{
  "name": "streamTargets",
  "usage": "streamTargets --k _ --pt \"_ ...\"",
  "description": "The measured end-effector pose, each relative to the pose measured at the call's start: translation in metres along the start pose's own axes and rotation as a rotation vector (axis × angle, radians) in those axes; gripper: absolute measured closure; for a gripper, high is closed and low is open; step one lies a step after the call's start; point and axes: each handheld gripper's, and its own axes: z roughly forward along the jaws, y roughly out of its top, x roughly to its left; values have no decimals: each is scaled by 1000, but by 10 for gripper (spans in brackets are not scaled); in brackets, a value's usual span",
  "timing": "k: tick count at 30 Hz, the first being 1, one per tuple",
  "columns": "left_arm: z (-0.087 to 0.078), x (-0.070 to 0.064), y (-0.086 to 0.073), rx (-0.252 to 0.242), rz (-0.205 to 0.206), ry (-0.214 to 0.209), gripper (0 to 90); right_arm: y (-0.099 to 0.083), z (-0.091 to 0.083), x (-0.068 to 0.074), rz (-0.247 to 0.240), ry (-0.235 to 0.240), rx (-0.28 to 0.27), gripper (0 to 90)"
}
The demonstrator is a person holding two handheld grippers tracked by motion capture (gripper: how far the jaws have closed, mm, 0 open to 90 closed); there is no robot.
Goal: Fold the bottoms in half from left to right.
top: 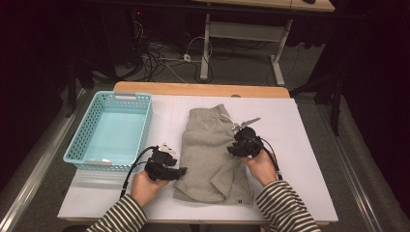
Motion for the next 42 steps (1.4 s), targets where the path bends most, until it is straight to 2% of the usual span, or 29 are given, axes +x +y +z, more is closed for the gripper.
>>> streamTargets --k 4,9,15,18,22,25,32,37,42 --pt "0 0 0 0 -3 -5 430 -14 6 6 -3 27 23 647" --pt "0 1 0 2 -4 -7 430 -27 2 5 27 57 2 622" --pt "0 -1 0 6 4 -1 430 -38 -3 7 22 61 -15 628" --pt "0 -2 0 6 7 2 430 -43 -4 8 18 61 -22 673" --pt "0 -2 0 8 13 4 430 -50 -3 8 14 82 -7 803" --pt "0 -2 0 8 14 2 430 -55 -4 8 -3 76 -2 899" --pt "1 -3 0 7 17 5 429 -58 -9 7 -25 54 -14 900" --pt "1 -3 1 10 22 4 425 -63 -15 2 -4 30 -29 900" --pt "2 -3 2 12 25 -2 425 -71 -21 -4 39 21 -48 900"
